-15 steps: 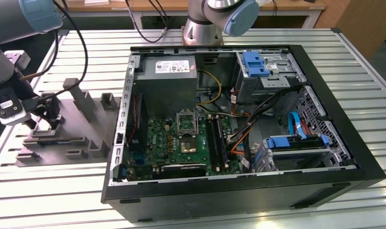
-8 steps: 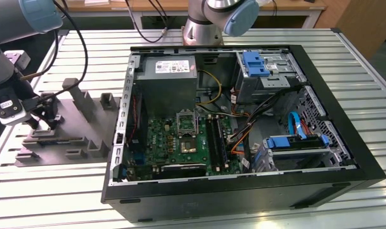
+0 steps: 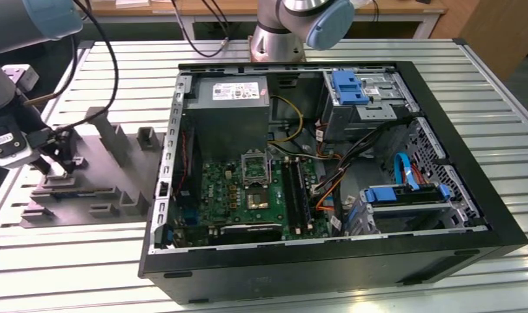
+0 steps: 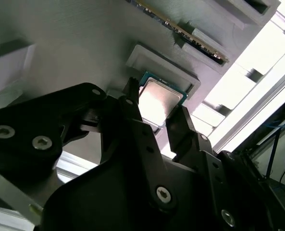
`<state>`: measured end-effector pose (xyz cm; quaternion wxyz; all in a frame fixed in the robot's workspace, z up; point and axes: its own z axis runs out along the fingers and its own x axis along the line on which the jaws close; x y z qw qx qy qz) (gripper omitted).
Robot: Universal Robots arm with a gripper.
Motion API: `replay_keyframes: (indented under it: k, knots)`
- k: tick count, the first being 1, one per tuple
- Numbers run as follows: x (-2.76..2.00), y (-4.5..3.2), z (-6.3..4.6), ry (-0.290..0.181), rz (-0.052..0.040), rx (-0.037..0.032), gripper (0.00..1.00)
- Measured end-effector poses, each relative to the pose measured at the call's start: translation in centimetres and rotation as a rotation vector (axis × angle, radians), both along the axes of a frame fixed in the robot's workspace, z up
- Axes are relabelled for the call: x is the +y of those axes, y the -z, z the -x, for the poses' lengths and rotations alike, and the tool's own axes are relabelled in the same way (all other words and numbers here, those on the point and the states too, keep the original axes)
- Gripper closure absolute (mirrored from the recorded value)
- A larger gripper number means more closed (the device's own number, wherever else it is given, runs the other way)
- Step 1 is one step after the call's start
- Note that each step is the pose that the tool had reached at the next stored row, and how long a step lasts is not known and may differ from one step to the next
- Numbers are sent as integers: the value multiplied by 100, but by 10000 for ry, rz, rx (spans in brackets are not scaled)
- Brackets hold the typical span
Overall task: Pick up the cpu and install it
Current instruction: 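Pick up the cpu and move it towards the insertion slot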
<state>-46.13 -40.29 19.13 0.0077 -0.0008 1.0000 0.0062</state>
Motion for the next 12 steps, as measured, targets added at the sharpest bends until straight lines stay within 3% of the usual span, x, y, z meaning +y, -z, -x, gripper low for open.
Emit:
replay_keyframes:
  k: [9, 12]
  knots:
    - [0, -210, 0, 0, 2, 0, 53]
    - [0, -212, -1, 0, 0, -3, 53]
